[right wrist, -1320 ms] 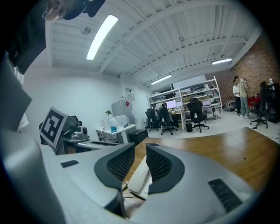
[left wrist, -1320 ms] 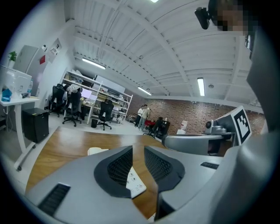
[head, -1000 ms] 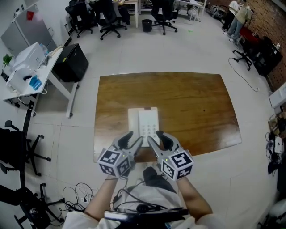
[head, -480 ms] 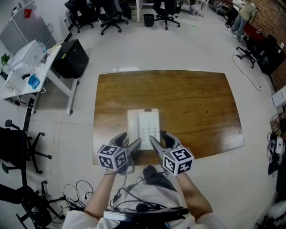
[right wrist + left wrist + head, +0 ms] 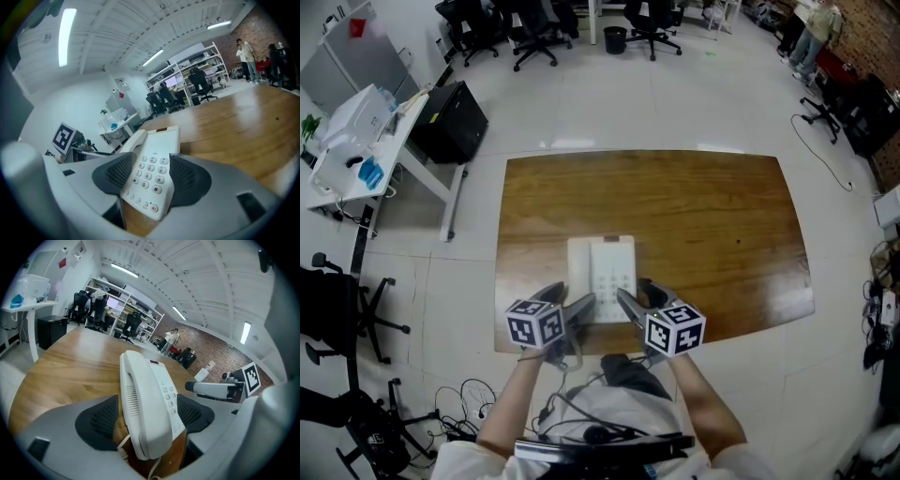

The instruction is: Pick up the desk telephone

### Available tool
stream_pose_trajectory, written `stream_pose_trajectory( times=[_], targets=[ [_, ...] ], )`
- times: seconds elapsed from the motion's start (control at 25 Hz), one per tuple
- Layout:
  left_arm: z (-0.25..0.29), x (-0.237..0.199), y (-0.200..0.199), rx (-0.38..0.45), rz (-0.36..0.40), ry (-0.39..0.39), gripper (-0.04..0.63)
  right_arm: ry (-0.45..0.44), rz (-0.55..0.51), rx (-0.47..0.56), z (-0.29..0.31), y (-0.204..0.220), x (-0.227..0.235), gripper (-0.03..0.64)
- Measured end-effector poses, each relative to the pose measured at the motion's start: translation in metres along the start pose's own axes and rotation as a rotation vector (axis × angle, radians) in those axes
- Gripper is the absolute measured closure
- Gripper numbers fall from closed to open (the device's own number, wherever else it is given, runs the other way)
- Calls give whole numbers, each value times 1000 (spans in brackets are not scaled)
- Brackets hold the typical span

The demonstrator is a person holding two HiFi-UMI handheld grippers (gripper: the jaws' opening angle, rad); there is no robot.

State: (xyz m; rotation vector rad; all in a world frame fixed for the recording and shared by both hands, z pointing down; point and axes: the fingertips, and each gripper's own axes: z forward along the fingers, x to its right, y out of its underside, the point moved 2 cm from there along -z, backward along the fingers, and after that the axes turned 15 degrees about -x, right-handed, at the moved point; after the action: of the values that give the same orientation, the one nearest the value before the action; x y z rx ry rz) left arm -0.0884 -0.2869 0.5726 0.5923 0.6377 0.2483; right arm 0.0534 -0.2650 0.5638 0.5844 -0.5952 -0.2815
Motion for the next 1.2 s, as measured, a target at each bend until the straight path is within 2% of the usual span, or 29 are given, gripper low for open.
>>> stream_pose_trajectory(
  times=[0.12, 0.24, 0.6, 0.68, 0.8, 1.2],
  targets=[
    [8, -6, 3, -26, -18, 2, 181, -34, 35, -45, 12, 6, 10, 325],
    [13, -9, 6, -49, -31, 10, 181, -62, 73, -85, 24, 13, 18, 325],
    [25, -12, 5, -98, -47, 40, 181, -101, 92, -166, 46, 14, 26, 308],
    [28, -11, 6, -114, -54, 53, 165, -117, 104, -185, 50, 16, 26, 274],
    [35, -8, 8, -141, -55, 69, 152, -119, 101, -209, 55, 18, 28, 273],
    [43, -10, 12, -173, -53, 49, 156, -129, 92, -229, 64, 17, 27, 273]
  ],
)
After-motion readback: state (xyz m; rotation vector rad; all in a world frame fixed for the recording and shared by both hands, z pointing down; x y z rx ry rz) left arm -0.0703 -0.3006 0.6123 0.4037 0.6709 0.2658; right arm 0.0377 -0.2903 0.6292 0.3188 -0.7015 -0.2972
